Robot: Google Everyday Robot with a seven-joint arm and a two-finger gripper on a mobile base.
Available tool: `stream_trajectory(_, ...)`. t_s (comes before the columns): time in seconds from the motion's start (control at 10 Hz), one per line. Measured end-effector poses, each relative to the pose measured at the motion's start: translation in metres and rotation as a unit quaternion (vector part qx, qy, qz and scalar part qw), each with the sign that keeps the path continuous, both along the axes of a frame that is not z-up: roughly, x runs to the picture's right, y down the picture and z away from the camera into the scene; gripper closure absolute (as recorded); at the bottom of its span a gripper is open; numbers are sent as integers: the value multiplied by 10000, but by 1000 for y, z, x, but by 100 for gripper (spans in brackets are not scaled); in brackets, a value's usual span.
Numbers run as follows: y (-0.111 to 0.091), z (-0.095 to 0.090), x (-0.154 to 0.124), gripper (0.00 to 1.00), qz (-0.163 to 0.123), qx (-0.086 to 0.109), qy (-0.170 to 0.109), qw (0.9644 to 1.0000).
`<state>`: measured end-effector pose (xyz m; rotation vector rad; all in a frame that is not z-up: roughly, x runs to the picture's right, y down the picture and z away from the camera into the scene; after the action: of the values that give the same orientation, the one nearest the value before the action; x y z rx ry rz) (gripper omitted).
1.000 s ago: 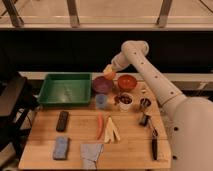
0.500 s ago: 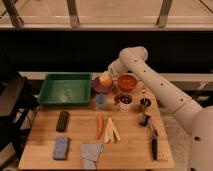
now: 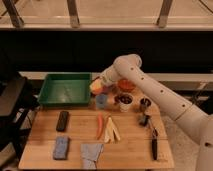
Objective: Place apple in plastic cup
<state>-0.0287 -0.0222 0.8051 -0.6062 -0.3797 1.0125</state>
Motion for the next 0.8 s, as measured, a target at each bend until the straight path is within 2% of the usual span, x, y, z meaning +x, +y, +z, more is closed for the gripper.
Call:
stream_trajectory(0.4,19,17,5,40,51,-273,-91,9996)
stream_trajectory(0.6,25,21,6,24,51,-372,-96,9992)
stream_trajectory(0.8,29,24,8,20,43,-443,-42,9990)
